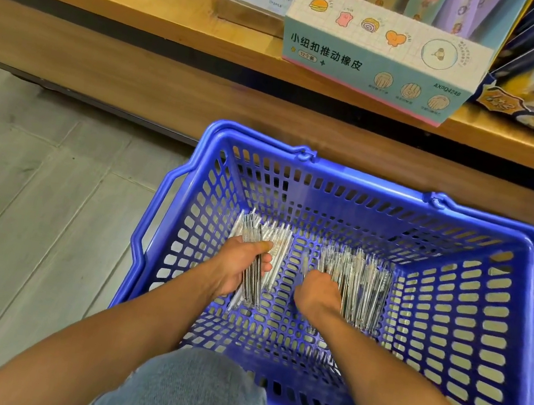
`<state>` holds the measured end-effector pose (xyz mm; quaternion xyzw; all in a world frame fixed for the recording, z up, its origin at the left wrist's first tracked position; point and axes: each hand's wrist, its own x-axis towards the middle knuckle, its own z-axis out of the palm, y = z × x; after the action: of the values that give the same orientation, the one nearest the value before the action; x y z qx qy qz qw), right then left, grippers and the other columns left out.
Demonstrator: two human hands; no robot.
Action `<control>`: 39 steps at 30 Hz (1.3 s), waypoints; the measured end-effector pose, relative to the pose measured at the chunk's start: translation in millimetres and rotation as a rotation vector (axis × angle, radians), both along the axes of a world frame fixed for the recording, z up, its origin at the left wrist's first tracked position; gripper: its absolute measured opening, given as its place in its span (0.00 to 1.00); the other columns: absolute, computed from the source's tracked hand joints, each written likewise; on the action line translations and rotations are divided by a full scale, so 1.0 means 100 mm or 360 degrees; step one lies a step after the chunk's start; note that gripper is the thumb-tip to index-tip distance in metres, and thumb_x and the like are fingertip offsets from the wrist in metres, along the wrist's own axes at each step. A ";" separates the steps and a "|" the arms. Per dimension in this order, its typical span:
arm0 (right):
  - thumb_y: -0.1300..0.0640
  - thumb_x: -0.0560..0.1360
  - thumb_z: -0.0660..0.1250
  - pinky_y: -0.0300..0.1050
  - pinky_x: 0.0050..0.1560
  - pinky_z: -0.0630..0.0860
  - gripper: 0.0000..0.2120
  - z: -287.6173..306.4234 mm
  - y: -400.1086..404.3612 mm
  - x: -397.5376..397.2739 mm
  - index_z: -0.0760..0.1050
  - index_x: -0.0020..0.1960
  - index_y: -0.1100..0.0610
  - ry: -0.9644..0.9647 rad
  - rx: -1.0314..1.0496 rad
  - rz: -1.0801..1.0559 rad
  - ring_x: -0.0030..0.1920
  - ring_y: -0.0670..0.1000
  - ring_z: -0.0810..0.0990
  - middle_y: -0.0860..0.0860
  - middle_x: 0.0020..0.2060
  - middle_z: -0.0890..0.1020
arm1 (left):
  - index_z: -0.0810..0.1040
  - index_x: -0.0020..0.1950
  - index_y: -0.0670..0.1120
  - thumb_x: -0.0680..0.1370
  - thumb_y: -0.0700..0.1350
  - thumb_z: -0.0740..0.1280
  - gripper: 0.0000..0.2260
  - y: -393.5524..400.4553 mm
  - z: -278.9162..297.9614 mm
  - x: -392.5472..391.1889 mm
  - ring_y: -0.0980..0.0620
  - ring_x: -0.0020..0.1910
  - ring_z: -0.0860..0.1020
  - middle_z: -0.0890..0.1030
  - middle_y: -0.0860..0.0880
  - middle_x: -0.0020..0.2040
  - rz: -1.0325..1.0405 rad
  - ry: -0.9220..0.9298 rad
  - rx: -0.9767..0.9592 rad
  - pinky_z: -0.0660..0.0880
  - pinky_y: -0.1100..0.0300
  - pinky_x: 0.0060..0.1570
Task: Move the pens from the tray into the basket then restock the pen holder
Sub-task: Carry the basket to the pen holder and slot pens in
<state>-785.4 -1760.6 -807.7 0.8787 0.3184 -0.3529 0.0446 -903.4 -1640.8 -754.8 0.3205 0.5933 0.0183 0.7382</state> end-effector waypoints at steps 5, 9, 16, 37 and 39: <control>0.53 0.79 0.63 0.39 0.27 0.73 0.17 0.01 -0.01 0.04 0.69 0.33 0.57 0.0251 0.0225 -0.0106 0.26 0.47 0.72 0.49 0.26 0.73 | 0.75 0.64 0.37 0.79 0.43 0.70 0.17 0.01 0.00 0.00 0.51 0.34 0.79 0.80 0.46 0.38 0.0047 0.0002 -0.0019 0.78 0.57 0.35; 0.56 0.80 0.61 0.38 0.35 0.77 0.07 0.14 0.03 -0.02 0.70 0.43 0.54 0.0718 0.0678 -0.0193 0.29 0.46 0.80 0.50 0.31 0.78 | 0.69 0.72 0.37 0.76 0.47 0.73 0.28 0.00 -0.01 0.02 0.51 0.35 0.80 0.81 0.48 0.35 0.0029 0.0005 -0.0007 0.80 0.52 0.43; 0.53 0.76 0.70 0.39 0.31 0.76 0.08 0.32 0.13 -0.21 0.73 0.46 0.56 0.1054 0.1122 -0.0247 0.26 0.46 0.78 0.51 0.33 0.80 | 0.59 0.78 0.40 0.68 0.47 0.78 0.44 0.01 0.02 0.02 0.37 0.64 0.77 0.72 0.35 0.71 -0.0006 -0.0137 -0.0061 0.80 0.44 0.55; 0.57 0.77 0.67 0.45 0.39 0.78 0.14 -0.15 -0.10 0.01 0.70 0.60 0.59 0.0559 0.0339 -0.0207 0.38 0.51 0.81 0.52 0.37 0.78 | 0.71 0.67 0.36 0.79 0.40 0.69 0.19 0.00 0.01 0.00 0.53 0.29 0.74 0.76 0.48 0.34 0.0033 0.0004 -0.0102 0.74 0.60 0.30; 0.59 0.77 0.68 0.48 0.43 0.81 0.09 -0.06 -0.04 0.00 0.70 0.54 0.55 0.0785 0.0603 -0.0387 0.33 0.48 0.83 0.49 0.29 0.77 | 0.69 0.71 0.37 0.77 0.42 0.71 0.24 0.00 0.01 0.01 0.53 0.32 0.74 0.76 0.47 0.36 0.0016 0.0011 -0.0073 0.77 0.57 0.37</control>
<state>-785.5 -1764.8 -813.2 0.7910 0.2724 -0.4922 -0.2403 -902.1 -1641.0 -753.5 0.3005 0.5978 0.0073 0.7432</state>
